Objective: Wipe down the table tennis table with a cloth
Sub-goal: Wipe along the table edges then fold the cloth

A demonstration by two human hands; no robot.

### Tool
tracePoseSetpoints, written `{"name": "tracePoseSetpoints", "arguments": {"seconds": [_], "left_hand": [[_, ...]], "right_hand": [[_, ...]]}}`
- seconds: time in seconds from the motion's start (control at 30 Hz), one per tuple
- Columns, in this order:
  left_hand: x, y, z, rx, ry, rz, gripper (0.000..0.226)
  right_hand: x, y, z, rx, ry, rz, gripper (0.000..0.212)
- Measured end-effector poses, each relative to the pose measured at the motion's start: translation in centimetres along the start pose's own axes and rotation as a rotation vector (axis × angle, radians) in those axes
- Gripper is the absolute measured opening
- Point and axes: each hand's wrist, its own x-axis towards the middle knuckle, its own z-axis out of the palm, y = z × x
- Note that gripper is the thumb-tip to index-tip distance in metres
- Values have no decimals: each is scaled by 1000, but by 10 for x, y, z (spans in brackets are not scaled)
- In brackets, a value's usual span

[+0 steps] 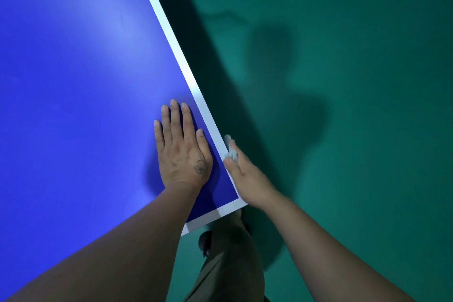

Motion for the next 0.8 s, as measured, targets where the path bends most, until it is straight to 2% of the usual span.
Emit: {"name": "tracePoseSetpoints", "arguments": {"seconds": [0.13,0.23,0.4,0.67,0.8], "left_hand": [[0,0,0,-1,-14,-2,67],[0,-1,1,-22,-9,1,67],[3,-2,2,-53,6,0,67],[2,-5,0,-60,13,22,64],[2,-3,-4,-54,-5,27,65]], "right_hand": [[-21,36,18,-60,90,66,64],[-11,39,21,-34,97,60,63],[31,-14,11,45,87,8,59],[151,-110,-11,-35,85,-82,60],[160,-115,-15,-38,61,-98,63]]}}
